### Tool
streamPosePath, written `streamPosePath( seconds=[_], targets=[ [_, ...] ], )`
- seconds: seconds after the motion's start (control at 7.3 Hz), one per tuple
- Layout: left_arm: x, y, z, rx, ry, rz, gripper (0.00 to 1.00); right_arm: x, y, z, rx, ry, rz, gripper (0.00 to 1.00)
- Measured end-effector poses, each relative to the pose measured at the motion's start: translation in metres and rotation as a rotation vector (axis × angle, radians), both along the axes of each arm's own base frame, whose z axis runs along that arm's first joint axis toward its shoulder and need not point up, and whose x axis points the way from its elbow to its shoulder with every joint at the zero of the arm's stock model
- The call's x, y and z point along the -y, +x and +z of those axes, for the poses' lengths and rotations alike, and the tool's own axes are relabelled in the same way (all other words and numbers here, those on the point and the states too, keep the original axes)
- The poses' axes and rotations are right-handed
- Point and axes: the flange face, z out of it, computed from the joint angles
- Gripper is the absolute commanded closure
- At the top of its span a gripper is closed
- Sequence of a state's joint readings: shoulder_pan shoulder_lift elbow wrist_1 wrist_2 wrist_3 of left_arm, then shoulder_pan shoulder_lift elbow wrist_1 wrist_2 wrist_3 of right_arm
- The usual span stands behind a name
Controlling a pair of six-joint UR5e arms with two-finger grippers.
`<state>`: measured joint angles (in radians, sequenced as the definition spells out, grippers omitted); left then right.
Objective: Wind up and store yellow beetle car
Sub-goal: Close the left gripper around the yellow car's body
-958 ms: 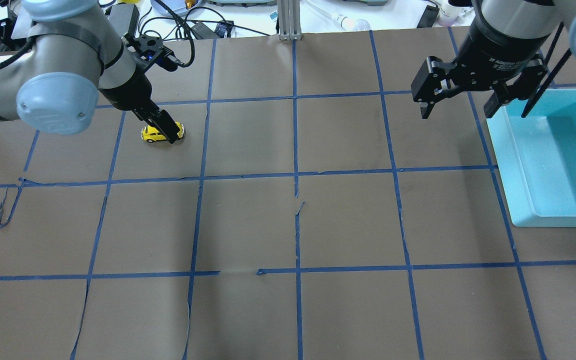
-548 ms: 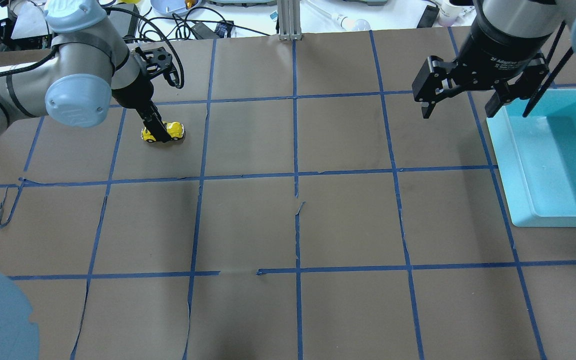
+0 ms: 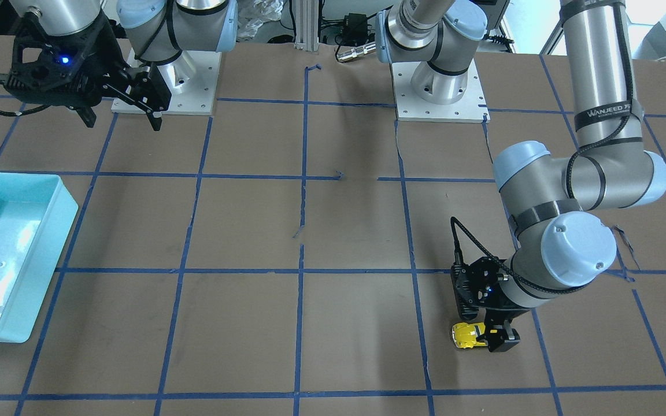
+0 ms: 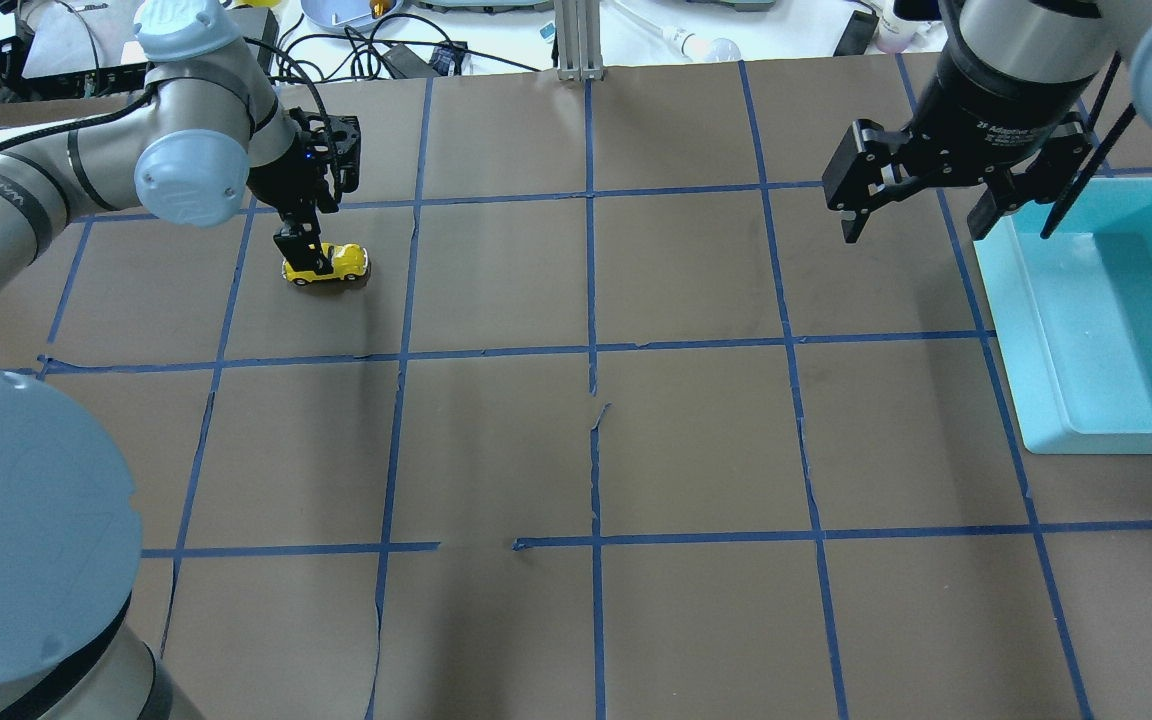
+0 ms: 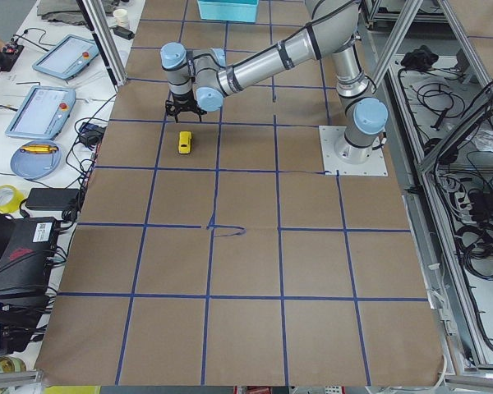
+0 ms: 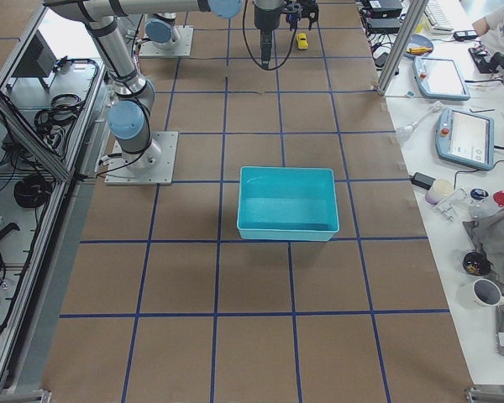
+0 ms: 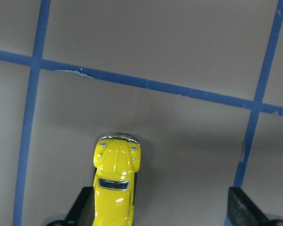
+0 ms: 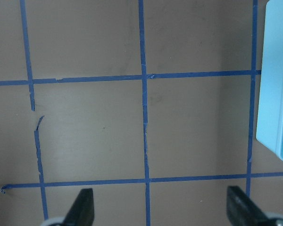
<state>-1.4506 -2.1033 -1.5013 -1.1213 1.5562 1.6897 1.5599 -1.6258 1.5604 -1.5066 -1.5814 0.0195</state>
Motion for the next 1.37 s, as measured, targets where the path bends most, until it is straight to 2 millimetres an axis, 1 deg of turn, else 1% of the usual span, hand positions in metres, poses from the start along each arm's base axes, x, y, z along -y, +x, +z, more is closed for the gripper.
streamPosePath(
  seconds=[0.14,0.27,0.55,0.68,1.37],
  targets=[
    [0.009,0.005,-0.002,0.006,-0.017,-0.066,0.0,0.0,0.0,-0.001,-0.001,0.001,0.0,0.0],
    [0.015,0.013,-0.006,0.013,-0.043,-0.084,0.0,0.0,-0.001,-0.001,-0.003,0.001,-0.003,0.0],
    [0.019,0.026,-0.026,0.017,-0.04,-0.08,0.0,0.0,0.0,0.001,0.003,-0.001,-0.003,0.0],
    [0.018,0.029,-0.032,0.018,-0.029,-0.078,0.0,0.0,0.001,0.001,0.009,0.0,-0.005,0.0],
    [0.019,0.033,-0.05,0.024,-0.006,-0.072,0.0,0.002,-0.001,-0.004,0.0,0.006,-0.004,0.0]
  ],
)
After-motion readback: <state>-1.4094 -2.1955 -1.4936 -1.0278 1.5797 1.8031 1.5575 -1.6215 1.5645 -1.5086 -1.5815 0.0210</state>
